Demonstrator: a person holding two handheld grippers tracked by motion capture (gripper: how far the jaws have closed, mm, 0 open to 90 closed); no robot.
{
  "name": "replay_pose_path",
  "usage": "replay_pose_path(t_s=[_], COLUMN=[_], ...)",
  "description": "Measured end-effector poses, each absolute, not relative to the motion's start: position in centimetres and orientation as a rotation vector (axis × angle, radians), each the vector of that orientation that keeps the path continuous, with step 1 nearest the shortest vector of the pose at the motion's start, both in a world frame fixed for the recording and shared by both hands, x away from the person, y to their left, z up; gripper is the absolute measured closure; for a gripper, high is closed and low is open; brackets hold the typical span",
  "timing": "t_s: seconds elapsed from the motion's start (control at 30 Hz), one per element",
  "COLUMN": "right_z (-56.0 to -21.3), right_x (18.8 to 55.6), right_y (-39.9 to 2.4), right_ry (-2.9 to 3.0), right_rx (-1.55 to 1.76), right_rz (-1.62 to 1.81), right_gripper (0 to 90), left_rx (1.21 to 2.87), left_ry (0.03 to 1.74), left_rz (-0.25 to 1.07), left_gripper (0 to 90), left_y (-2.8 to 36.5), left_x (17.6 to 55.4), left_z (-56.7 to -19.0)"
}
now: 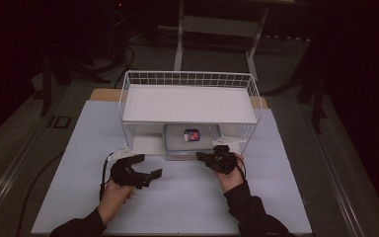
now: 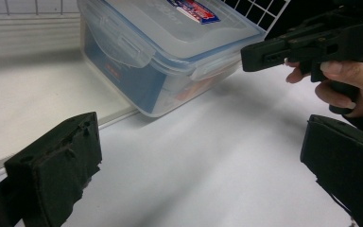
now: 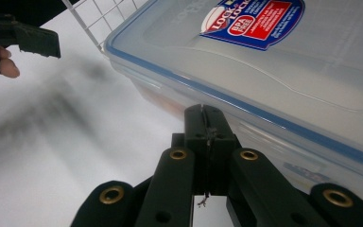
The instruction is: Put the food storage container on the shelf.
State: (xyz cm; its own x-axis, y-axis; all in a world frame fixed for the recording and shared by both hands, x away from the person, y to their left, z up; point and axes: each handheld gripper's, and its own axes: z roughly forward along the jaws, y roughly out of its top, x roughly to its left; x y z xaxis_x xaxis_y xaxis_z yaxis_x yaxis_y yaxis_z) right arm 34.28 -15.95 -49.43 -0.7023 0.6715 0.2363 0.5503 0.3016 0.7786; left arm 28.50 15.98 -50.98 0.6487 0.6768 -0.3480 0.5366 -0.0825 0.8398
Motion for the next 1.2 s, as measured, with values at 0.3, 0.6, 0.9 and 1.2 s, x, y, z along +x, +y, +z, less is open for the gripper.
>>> replay_pose_path(t_s=[0.3, 0.6, 0.9, 1.2], right_z=[-49.7, -50.7, -50.8, -51.2], right_x=[35.2, 36.6, 37.8, 38.6], right_y=[-15.3, -14.9, -13.9, -12.9], right_ry=[2.408, 2.381, 2.333, 2.324], right_rx=[1.172, 1.246, 1.253, 1.257], right_rz=[1.372, 1.361, 1.352, 1.362], right_gripper=[90.0, 90.0, 89.9, 89.9], left_rx=[1.745, 1.739, 1.742, 1.740], left_ry=[0.985, 0.990, 0.983, 0.984], left_rz=[0.163, 0.168, 0.173, 0.172], left_gripper=[0.0, 0.0, 0.0, 0.0], left_y=[16.0, 16.1, 16.1, 16.1], left_x=[28.5, 28.6, 28.5, 28.5], left_z=[-51.2, -51.2, -51.2, -51.3])
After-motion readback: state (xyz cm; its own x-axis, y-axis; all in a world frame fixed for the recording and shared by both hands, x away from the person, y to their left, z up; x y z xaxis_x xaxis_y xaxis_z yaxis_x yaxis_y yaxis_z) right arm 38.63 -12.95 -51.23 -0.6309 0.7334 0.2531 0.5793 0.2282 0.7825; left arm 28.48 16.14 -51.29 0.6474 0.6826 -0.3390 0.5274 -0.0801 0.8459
